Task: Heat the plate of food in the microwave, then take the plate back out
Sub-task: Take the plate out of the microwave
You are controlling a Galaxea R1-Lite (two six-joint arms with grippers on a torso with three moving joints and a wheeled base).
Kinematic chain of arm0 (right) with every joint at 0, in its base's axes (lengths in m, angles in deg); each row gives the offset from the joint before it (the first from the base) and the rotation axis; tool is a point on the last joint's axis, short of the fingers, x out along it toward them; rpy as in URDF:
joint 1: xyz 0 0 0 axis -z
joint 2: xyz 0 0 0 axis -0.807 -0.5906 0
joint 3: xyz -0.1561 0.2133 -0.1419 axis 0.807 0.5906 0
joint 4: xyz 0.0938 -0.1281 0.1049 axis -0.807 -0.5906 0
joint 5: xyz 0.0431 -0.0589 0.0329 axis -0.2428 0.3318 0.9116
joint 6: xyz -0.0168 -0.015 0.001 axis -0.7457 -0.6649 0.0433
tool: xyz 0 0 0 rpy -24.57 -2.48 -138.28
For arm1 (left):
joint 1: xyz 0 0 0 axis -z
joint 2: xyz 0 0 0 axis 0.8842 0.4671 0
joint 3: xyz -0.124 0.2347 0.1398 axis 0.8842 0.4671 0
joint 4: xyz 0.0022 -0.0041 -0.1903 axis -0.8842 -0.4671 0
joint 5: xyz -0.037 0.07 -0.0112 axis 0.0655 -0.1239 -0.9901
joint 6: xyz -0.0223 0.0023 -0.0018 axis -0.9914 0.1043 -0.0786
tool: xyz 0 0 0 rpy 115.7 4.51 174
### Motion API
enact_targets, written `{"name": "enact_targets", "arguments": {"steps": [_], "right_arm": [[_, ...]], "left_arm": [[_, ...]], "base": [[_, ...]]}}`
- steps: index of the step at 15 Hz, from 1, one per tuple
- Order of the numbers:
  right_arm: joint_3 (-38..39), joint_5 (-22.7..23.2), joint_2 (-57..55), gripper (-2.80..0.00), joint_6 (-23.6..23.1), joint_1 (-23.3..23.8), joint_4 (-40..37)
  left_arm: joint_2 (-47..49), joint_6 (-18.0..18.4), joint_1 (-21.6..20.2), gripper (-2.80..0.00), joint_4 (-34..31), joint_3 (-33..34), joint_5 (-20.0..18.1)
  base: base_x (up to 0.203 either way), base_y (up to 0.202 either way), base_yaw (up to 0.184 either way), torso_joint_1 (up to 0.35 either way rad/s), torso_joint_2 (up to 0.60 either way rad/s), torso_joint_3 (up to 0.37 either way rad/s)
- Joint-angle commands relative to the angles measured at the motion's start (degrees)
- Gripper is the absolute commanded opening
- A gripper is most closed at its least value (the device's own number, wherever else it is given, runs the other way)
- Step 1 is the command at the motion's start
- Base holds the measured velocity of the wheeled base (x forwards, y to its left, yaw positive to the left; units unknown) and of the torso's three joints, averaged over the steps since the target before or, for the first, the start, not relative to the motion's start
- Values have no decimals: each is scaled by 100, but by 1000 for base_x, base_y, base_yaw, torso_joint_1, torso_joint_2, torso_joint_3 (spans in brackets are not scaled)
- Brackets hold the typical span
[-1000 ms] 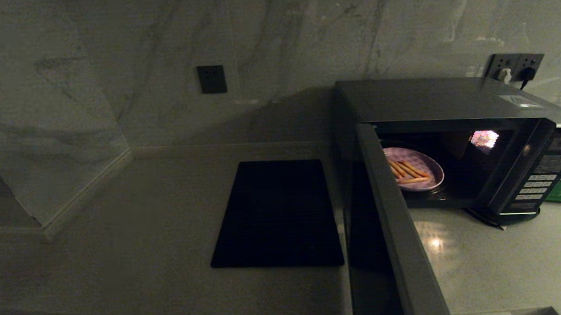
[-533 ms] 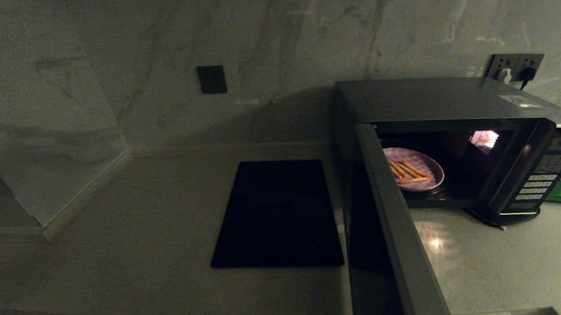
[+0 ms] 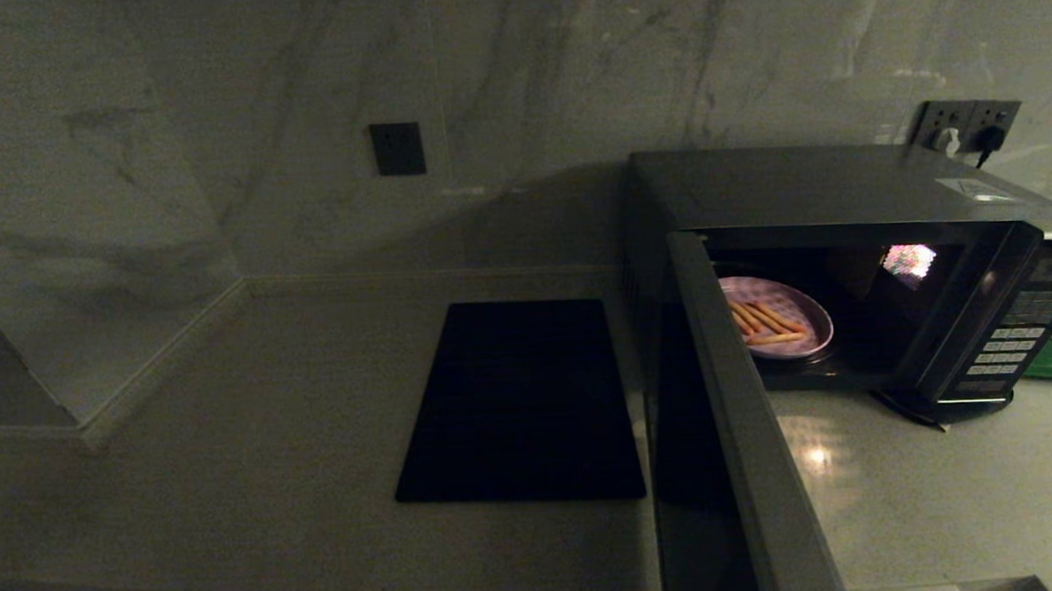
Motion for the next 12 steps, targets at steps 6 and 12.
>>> {"name": "enact_targets", "arguments": {"steps": [6,12], "right_arm": [[27,696,-494,-280,209,-297,-220],[-306,1592,-775,-280,571,-720,-1177]], "left_arm": [[9,-4,0,-280,1,0,3],[9,-4,0,-280,1,0,3]], "base": [[0,0,0,0,0,0],[0,0,0,0,0,0]]}}
